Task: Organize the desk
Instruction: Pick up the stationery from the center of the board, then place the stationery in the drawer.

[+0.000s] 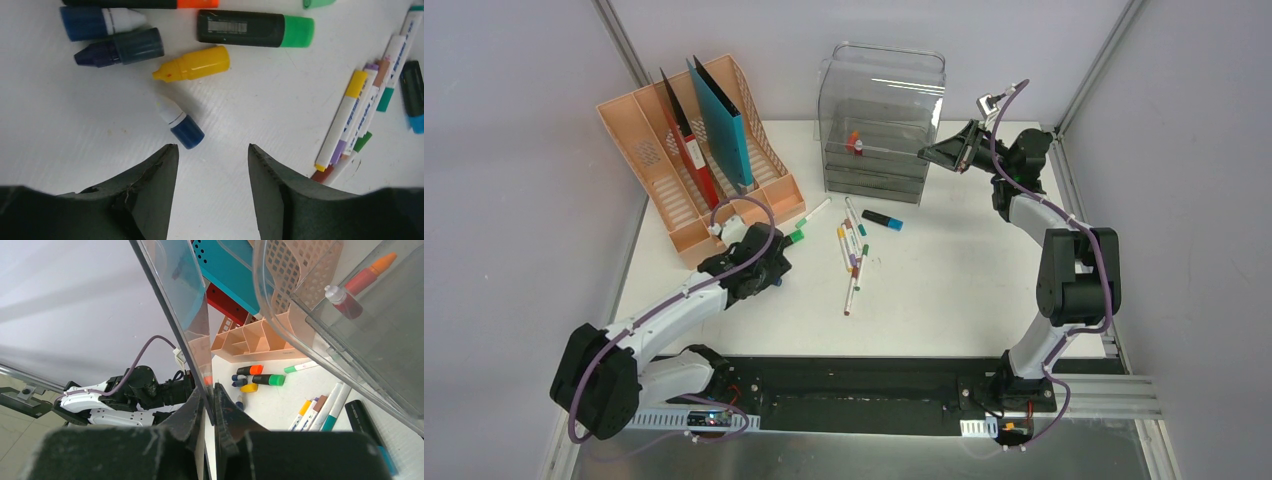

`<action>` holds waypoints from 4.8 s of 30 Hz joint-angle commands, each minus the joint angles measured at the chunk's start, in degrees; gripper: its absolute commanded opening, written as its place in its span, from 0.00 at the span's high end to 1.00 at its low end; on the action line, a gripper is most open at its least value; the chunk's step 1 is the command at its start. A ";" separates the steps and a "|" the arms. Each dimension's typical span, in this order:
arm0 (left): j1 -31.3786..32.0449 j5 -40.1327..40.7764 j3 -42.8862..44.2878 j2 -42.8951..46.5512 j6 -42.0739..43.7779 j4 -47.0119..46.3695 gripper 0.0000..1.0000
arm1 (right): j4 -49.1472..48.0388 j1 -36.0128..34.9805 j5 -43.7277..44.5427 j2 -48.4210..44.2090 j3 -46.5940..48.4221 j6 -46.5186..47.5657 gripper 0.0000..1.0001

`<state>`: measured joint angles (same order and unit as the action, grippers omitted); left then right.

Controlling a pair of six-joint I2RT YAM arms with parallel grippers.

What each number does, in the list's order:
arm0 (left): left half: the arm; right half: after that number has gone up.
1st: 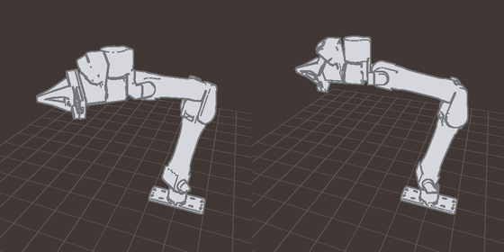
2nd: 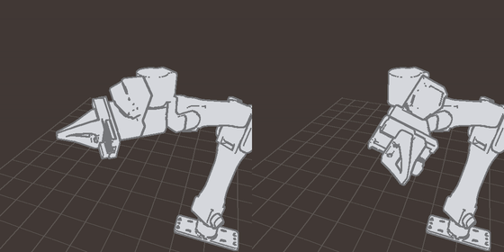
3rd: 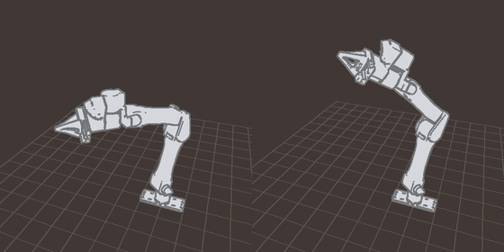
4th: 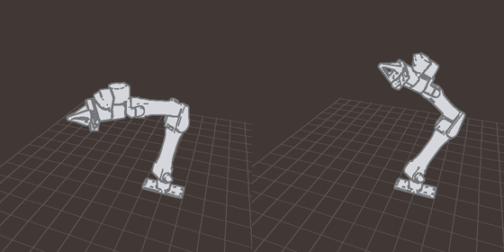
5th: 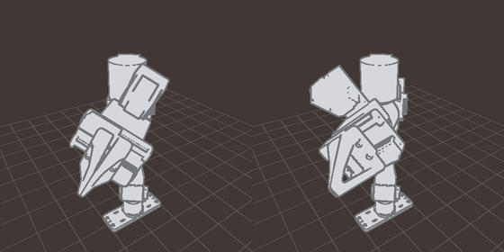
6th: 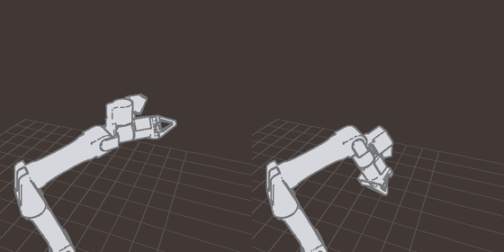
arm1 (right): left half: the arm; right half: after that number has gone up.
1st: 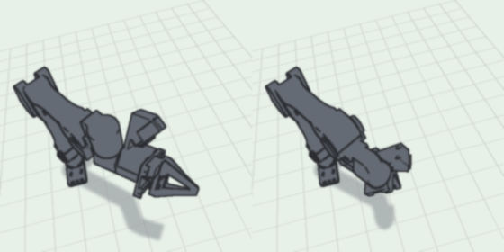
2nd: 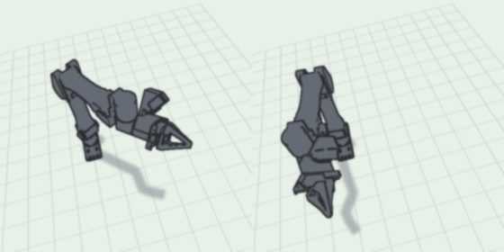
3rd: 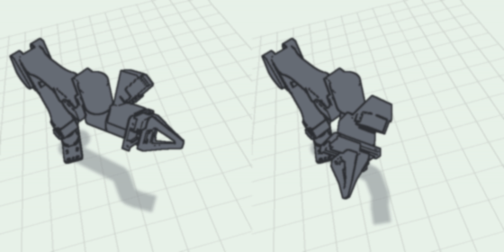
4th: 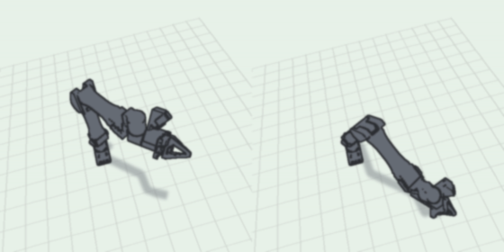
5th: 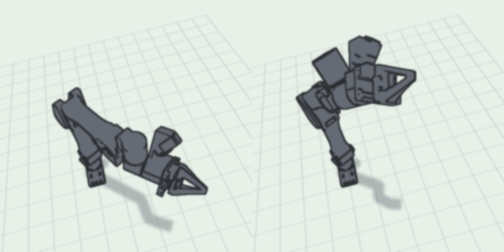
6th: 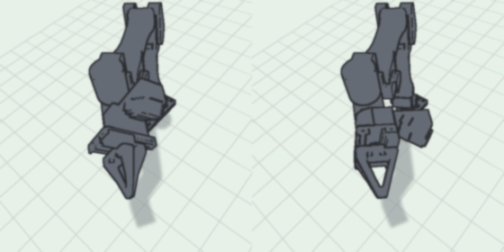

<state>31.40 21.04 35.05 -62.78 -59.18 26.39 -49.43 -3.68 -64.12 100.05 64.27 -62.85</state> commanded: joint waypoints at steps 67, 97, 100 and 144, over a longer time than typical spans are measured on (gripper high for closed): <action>-2.83 -34.76 -14.97 1.99 27.26 -67.48 1.00 | 0.30 -1.58 -1.19 0.99 1.20 -0.87 0.94; -2.99 -36.20 3.47 -32.71 35.41 -102.74 1.00 | 0.30 -1.47 -1.78 -0.03 1.29 -1.20 0.94; -3.07 -34.43 5.04 -35.60 34.56 -104.83 1.00 | -0.53 -1.50 -1.96 -0.25 1.38 -1.97 0.94; -3.10 -3.41 31.94 -45.38 -1.64 -62.88 0.97 | -3.83 -1.50 -2.33 -1.59 1.30 -5.18 0.94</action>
<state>28.75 15.38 62.41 -108.64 -52.58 -46.13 -52.49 -4.12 -64.60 100.57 64.27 -65.73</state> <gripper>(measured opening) 0.235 0.087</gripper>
